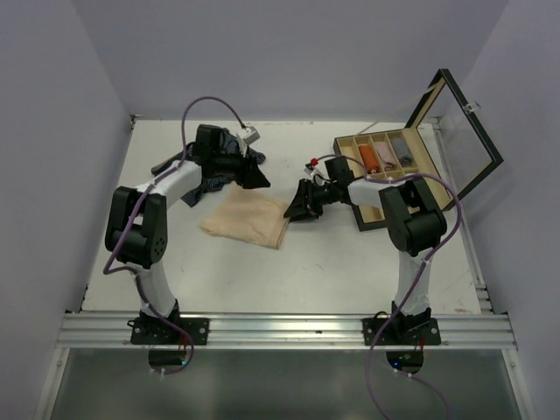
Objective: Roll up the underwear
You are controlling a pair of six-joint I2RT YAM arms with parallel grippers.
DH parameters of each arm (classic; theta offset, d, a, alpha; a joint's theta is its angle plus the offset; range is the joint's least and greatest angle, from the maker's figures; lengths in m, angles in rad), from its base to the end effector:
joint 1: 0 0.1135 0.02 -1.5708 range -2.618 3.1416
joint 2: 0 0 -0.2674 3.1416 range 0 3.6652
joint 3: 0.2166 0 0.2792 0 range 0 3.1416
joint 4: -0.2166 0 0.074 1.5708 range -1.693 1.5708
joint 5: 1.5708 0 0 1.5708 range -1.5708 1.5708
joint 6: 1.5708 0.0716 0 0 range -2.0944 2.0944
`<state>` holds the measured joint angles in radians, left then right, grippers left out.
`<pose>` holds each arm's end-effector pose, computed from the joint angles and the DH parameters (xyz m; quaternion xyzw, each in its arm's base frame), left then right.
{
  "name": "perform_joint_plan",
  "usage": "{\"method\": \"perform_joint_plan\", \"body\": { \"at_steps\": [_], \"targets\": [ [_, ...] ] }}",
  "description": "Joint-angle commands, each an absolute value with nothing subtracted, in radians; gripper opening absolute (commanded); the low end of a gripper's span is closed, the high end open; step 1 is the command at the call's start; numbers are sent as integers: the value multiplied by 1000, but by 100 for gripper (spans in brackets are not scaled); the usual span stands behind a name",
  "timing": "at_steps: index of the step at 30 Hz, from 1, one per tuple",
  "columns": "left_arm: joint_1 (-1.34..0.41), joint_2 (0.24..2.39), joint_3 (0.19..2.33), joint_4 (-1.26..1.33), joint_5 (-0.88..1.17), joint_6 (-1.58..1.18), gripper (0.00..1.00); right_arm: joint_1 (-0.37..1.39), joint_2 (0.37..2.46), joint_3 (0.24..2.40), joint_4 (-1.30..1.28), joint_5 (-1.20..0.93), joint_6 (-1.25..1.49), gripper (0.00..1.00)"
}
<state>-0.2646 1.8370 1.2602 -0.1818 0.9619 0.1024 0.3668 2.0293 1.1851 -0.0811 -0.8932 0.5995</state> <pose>0.4046 -0.1705 0.1940 0.3283 0.7674 -0.4520 0.3146 0.3869 0.2084 0.0944 -0.0368 0.8655 0.4956 0.0630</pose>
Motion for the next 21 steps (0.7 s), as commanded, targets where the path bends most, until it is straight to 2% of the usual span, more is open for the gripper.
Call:
{"method": "perform_joint_plan", "body": {
  "at_steps": [1,4,9,15,19,21],
  "targets": [
    [-184,1904,1373,-195,949,172,52,414,2019,1236,26,-942,677,42],
    [-167,1925,1394,-227,980,182,50,434,2049,1285,-54,-905,597,42],
    [-186,1856,1253,-167,1045,155,48,414,2037,1293,-89,-861,578,41],
    [-317,1790,1152,-175,913,238,46,368,1899,1275,-146,-679,499,51],
    [-322,1813,1179,-100,868,201,49,370,1937,1330,-228,-605,332,51],
    [-311,1874,1260,-207,879,268,54,368,1995,1377,-288,-614,244,49]
  ]
}}
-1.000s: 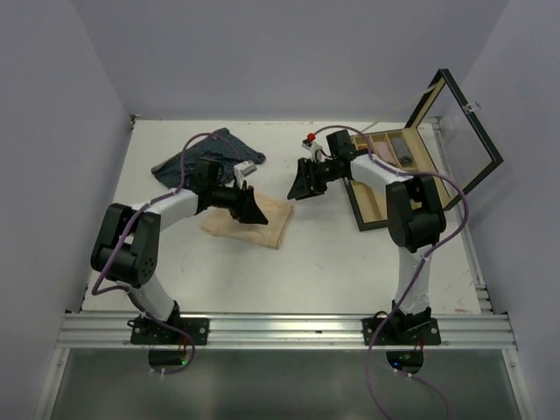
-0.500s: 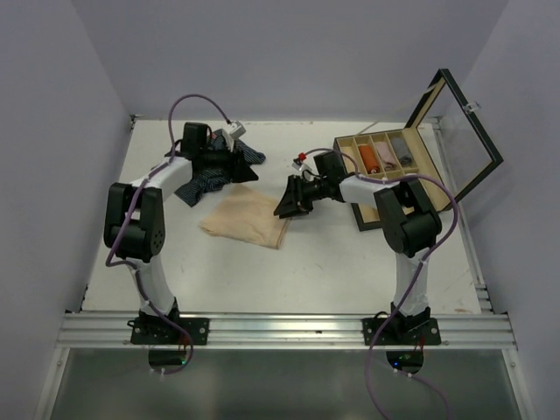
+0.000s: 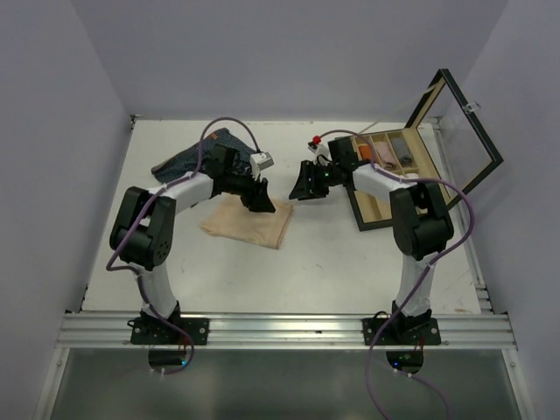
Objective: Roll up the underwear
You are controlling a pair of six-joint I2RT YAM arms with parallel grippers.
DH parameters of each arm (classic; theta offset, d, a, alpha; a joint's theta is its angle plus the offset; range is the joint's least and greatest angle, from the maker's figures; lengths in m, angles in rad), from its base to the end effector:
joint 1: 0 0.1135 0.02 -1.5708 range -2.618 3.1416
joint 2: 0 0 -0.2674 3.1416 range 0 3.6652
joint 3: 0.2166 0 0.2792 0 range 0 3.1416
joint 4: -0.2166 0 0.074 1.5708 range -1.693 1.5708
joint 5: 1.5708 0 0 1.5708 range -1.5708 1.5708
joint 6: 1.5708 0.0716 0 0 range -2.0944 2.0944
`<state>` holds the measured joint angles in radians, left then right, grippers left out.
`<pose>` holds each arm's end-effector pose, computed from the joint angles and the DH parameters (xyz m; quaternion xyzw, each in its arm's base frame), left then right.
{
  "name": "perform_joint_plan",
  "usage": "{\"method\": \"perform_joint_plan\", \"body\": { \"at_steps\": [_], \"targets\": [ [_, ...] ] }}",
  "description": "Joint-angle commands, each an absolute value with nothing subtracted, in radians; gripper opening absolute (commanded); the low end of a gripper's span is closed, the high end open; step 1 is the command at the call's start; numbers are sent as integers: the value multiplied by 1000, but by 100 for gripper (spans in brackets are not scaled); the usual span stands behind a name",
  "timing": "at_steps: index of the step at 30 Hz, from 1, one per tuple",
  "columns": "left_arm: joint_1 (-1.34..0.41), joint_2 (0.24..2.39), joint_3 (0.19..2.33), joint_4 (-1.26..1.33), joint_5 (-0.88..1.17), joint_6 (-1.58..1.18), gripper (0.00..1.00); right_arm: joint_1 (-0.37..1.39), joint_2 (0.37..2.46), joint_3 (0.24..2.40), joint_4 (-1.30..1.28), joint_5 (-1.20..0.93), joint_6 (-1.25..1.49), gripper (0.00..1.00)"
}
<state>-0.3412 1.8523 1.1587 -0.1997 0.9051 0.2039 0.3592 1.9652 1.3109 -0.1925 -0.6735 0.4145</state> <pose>0.3736 -0.1924 0.1501 0.3683 0.7778 -0.4319 0.2699 0.4166 0.2041 0.1447 -0.0926 0.8856 0.4123 0.1930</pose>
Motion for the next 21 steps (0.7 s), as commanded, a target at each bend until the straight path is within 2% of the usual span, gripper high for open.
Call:
{"method": "perform_joint_plan", "body": {
  "at_steps": [1,3,5,8,15,21],
  "targets": [
    [-305,1899,1355,-251,880,341,56,368,2017,1435,-340,-608,203,48],
    [-284,2001,1469,-412,905,455,56,370,2054,1451,-397,-610,144,47],
    [-270,2137,1685,-641,908,633,57,370,2075,1471,-425,-614,109,47],
    [-249,2268,1879,-812,896,794,59,368,2106,1485,-428,-621,109,48],
    [-253,2318,1905,-830,945,891,61,367,2131,1482,-423,-649,126,50],
    [-278,2293,1818,-761,924,913,63,367,2141,1486,-416,-657,144,50]
  ]
}}
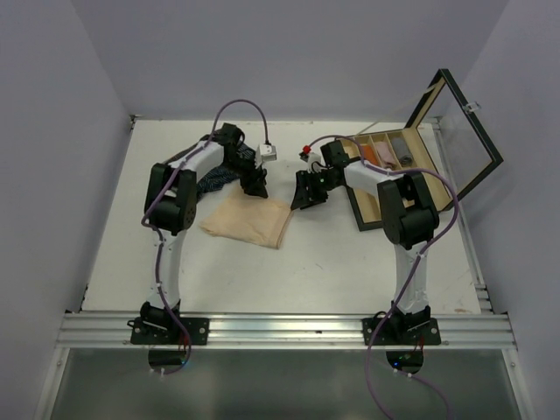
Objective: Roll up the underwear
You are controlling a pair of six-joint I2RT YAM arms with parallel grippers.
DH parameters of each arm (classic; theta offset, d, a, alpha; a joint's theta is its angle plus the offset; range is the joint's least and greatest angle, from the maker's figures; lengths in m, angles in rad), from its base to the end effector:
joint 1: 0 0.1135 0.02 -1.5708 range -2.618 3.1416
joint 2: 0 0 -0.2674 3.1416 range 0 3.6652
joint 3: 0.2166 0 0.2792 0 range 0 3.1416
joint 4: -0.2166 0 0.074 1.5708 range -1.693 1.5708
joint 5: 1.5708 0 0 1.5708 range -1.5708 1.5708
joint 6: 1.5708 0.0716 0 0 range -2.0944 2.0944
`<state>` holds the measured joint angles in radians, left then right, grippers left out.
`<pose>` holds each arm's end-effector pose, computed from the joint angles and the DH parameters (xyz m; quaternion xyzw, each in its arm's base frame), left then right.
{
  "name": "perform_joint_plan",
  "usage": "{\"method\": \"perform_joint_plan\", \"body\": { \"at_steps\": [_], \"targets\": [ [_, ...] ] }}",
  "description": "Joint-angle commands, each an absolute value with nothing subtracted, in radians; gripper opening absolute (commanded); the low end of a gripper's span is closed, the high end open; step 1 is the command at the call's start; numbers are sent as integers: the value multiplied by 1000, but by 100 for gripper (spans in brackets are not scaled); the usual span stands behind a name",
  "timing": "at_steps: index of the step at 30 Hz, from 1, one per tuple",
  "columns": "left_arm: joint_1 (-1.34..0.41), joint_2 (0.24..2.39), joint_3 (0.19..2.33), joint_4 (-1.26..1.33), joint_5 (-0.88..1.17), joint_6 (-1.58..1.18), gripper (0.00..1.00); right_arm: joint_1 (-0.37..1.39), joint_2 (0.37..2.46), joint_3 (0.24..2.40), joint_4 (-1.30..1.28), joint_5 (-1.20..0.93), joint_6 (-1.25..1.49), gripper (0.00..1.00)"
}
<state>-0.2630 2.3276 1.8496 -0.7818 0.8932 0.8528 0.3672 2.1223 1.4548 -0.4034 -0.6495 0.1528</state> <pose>0.4777 -0.1864 0.1226 0.5285 0.7205 -0.3677 0.2577 0.4271 0.2107 0.1046 -0.1767 0.9046 0.3590 0.1471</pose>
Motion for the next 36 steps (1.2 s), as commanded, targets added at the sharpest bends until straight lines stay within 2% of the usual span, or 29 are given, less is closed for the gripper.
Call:
{"method": "perform_joint_plan", "body": {
  "at_steps": [1,8,19,28,29,32,36],
  "targets": [
    [-281,2289,1795,-746,917,908,63,368,2141,1489,-416,-657,144,50],
    [-302,2313,1836,-793,913,991,62,365,2155,1516,-428,-673,152,51],
    [-365,2329,1848,-894,859,1105,47,344,2171,1517,-407,-696,175,52],
    [-367,2352,1890,-920,859,1112,26,336,2183,1508,-400,-703,150,56],
    [-367,2349,1885,-925,861,1118,20,336,2189,1508,-402,-704,149,56],
    [-367,2338,1881,-940,870,1140,11,331,2195,1503,-387,-713,156,56],
    [-367,2295,1847,-917,879,1144,5,331,2184,1468,-310,-739,192,59]
  ]
}}
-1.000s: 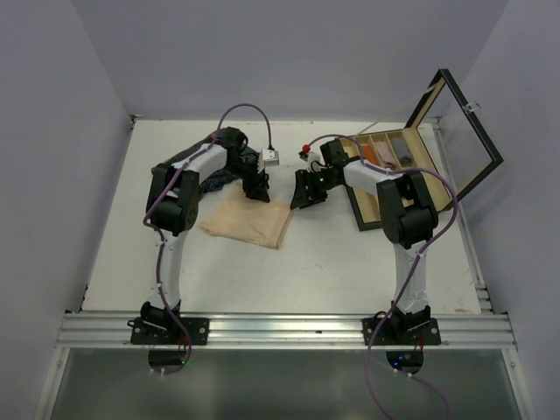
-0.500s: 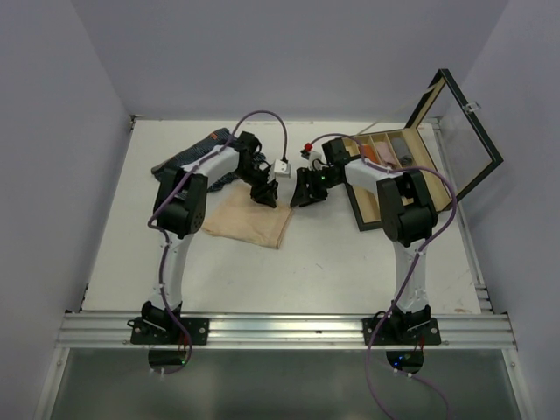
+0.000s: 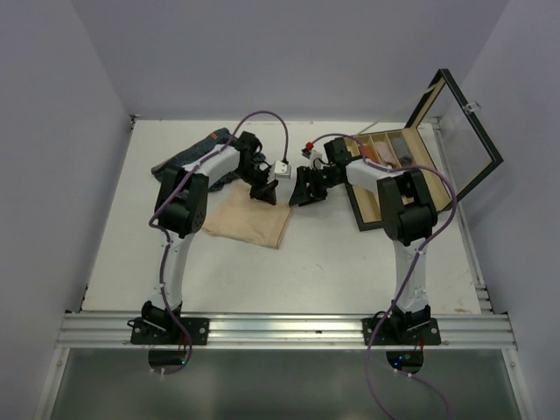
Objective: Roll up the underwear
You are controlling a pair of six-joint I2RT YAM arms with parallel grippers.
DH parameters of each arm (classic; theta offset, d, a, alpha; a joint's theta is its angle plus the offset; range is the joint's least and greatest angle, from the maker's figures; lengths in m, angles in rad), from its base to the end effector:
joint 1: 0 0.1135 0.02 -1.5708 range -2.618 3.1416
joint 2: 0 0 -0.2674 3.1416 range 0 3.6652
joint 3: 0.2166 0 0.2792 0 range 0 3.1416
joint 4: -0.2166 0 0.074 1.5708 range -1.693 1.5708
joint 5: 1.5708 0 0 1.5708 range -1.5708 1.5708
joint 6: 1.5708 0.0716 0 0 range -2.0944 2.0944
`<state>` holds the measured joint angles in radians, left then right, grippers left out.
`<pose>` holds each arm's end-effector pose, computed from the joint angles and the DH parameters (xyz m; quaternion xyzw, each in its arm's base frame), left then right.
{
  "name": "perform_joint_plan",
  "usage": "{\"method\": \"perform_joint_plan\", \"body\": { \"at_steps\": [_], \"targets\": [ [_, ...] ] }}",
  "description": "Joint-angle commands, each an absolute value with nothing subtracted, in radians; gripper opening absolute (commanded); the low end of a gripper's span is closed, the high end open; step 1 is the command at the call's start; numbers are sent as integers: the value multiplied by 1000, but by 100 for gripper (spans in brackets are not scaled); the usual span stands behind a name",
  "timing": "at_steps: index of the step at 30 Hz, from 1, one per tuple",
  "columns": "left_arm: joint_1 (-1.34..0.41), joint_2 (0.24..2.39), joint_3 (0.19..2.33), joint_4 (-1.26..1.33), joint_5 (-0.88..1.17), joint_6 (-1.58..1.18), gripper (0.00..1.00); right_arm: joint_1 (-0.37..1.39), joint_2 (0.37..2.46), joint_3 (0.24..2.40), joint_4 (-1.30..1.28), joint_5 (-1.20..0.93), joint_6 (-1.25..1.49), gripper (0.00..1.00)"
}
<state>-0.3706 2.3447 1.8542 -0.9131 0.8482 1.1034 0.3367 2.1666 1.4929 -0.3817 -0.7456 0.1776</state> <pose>0.4428 -0.2297 0.1096 0.6358 0.6494 -0.3556 0.2180 0.4398 0.2054 0.1014 -0.1641 0.8903 0.4010 0.1400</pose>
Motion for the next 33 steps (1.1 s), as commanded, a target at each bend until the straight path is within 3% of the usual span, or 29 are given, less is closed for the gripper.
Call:
{"method": "perform_joint_plan", "body": {
  "at_steps": [1,5,16,27,33],
  "targets": [
    [-367,2287,1836,-908,882,1144,4,330,2184,1463,-298,-744,195,60],
    [-367,2235,1766,-850,882,1141,0,330,2195,1457,-262,-776,207,64],
    [-371,2120,1655,-729,887,1147,0,331,2229,1425,-118,-828,307,73],
    [-370,2125,1643,-684,876,1121,0,344,2224,1316,70,-904,426,73],
    [-370,2135,1646,-654,871,1095,1,360,2226,1283,87,-907,433,67]
  ]
}}
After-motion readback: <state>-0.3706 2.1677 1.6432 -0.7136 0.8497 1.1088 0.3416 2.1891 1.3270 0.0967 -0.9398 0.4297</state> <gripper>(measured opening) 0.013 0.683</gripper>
